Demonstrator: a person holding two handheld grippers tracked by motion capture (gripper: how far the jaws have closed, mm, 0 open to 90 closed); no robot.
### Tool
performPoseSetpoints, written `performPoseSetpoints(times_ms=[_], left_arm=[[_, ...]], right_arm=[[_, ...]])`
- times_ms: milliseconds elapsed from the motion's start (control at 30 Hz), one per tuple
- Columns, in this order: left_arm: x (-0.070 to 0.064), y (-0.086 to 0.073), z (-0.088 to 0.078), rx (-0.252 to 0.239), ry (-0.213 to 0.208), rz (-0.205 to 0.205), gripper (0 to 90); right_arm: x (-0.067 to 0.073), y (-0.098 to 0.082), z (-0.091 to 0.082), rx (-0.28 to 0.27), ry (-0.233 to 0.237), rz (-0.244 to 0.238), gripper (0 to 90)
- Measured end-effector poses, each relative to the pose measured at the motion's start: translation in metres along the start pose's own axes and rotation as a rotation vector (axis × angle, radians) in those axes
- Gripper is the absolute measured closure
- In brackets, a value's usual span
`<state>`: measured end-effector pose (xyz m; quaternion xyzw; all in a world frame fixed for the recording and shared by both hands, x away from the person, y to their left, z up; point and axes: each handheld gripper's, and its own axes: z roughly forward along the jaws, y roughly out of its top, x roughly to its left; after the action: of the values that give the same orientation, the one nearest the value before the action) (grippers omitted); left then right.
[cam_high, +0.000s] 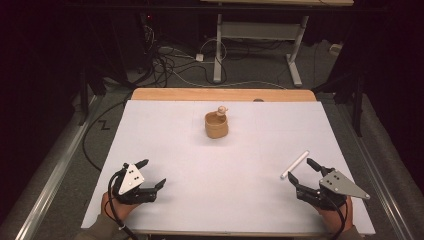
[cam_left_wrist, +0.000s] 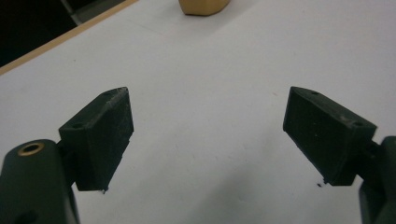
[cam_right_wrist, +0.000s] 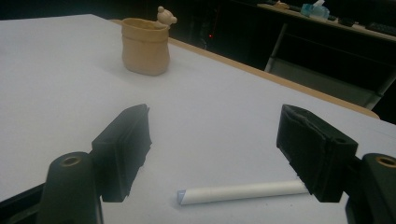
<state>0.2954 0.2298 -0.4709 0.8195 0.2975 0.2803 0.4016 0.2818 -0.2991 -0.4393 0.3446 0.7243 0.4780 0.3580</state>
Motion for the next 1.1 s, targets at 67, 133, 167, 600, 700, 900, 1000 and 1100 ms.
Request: performPoseSetpoints(times_ms=[67, 133, 167, 600, 700, 900, 1000, 1100], left_arm=[[0.0, 0.0, 0.0, 0.002, -0.001, 0.002, 17.1], [-0.001, 0.001, -0.001, 0.007, -0.007, 0.003, 17.8], [-0.001, 0.001, -0.001, 0.01, -0.014, 0.01, 18.6], [0.004, 0.007, 0.005, 0.03, -0.078, 0.033, 21.5], [0.006, 0.01, 0.005, 0.025, -0.097, 0.024, 21.4], [0.015, 0.021, 0.011, 0.051, -0.111, 0.031, 21.6], [0.018, 0.03, 0.016, 0.085, -0.147, 0.054, 27.4], [0.022, 0.045, 0.026, 0.081, -0.172, 0.052, 30.1]], right_arm=[[-0.001, -0.001, 0.0, 0.003, -0.002, 0.007, 26.3], [0.0, -0.003, 0.001, 0.012, -0.004, 0.01, 26.3], [0.0, -0.003, 0.001, 0.017, -0.006, 0.007, 26.3], [0.002, -0.003, 0.004, 0.038, 0.0, -0.002, 26.2], [0.002, -0.003, 0.004, 0.043, 0.004, -0.009, 26.2], [0.002, -0.003, 0.005, 0.05, 0.011, 0.001, 26.2], [0.003, -0.003, 0.006, 0.055, 0.014, 0.001, 26.2], [0.003, -0.004, 0.007, 0.064, 0.016, 0.0, 26.2]])
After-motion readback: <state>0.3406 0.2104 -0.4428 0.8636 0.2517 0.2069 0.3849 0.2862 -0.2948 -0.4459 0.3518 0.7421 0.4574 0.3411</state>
